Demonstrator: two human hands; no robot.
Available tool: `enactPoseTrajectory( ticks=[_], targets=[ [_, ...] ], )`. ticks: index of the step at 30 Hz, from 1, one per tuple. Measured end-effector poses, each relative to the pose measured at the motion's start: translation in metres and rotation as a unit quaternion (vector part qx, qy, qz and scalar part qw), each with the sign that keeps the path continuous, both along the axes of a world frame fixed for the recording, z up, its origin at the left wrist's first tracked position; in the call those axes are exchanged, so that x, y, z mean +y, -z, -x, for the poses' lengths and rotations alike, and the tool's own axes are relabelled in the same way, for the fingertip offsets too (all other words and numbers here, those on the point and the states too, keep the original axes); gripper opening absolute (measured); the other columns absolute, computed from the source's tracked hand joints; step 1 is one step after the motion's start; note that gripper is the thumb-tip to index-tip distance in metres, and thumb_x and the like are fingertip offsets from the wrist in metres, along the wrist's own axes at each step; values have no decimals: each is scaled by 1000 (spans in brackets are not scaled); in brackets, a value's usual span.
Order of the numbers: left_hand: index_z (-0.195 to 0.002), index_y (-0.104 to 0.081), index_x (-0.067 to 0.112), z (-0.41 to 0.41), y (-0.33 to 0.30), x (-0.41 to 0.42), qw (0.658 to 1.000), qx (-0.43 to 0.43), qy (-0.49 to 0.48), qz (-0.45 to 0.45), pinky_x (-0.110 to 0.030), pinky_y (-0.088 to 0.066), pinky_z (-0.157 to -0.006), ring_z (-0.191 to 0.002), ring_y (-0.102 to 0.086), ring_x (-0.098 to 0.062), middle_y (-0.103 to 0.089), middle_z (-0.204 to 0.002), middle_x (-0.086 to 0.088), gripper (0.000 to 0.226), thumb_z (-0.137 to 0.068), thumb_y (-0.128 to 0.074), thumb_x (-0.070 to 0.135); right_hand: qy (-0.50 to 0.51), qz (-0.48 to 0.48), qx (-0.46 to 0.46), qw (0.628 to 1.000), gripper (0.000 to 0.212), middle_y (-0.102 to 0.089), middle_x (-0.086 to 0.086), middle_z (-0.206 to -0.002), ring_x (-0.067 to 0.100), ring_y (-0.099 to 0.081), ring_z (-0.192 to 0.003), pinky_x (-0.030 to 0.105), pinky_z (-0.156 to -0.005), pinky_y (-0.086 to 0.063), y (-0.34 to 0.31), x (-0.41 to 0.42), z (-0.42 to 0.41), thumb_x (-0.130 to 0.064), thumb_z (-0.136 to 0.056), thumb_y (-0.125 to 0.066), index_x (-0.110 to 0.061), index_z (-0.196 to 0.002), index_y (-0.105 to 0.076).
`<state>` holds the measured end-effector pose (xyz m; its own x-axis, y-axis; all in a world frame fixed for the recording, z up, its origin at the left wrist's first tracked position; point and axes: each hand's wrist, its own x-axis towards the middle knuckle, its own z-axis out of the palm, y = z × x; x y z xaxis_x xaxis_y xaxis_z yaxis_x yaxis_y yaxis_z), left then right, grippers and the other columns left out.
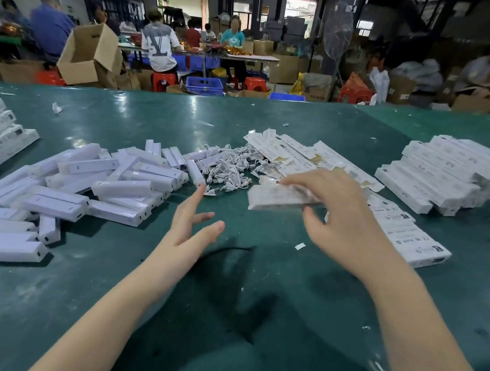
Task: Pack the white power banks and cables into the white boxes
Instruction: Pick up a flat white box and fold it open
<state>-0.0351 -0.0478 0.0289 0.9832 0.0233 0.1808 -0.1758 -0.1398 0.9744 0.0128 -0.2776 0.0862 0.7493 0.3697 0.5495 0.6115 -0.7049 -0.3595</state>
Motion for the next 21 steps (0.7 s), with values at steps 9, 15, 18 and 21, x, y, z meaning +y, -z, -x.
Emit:
enactPoseTrajectory(
  ticks=[9,15,18,21],
  targets=[
    [-137,-39,49,2,0,-4,999,-17,2,-38,-41,-47,-101,-120,-51,3,-42,-140,21,59,-80,-56,40,236,53,87,966,53,-69,-4,-97,34,-60,-106,54,-98,-40,27,-120,45,8,-65,-54,-41,-84,-63],
    [-135,-43,52,2,0,-5,997,-28,5,-68,-44,-51,-97,-117,-55,-2,-45,-136,27,58,-82,-59,34,329,-17,84,941,28,-56,3,-107,34,-49,-106,48,-88,-43,73,-120,63,-10,-77,-72,-24,-101,-71],
    [-133,-46,51,-1,3,-2,997,-30,-1,-75,-44,-50,-97,-115,-56,-1,-47,-135,26,53,-92,-64,23,353,-25,113,929,32,-45,-2,-100,26,-47,-104,38,-75,-43,80,-99,66,-45,-76,-71,-32,-105,-65],
    [-131,-49,49,-1,4,-1,997,-28,-6,-78,-44,-51,-95,-114,-57,-3,-50,-133,25,50,-89,-64,27,381,-7,112,918,31,-42,0,-100,26,-48,-95,34,-68,-38,79,-90,61,-43,-80,-74,-27,-105,-63]
  ],
)
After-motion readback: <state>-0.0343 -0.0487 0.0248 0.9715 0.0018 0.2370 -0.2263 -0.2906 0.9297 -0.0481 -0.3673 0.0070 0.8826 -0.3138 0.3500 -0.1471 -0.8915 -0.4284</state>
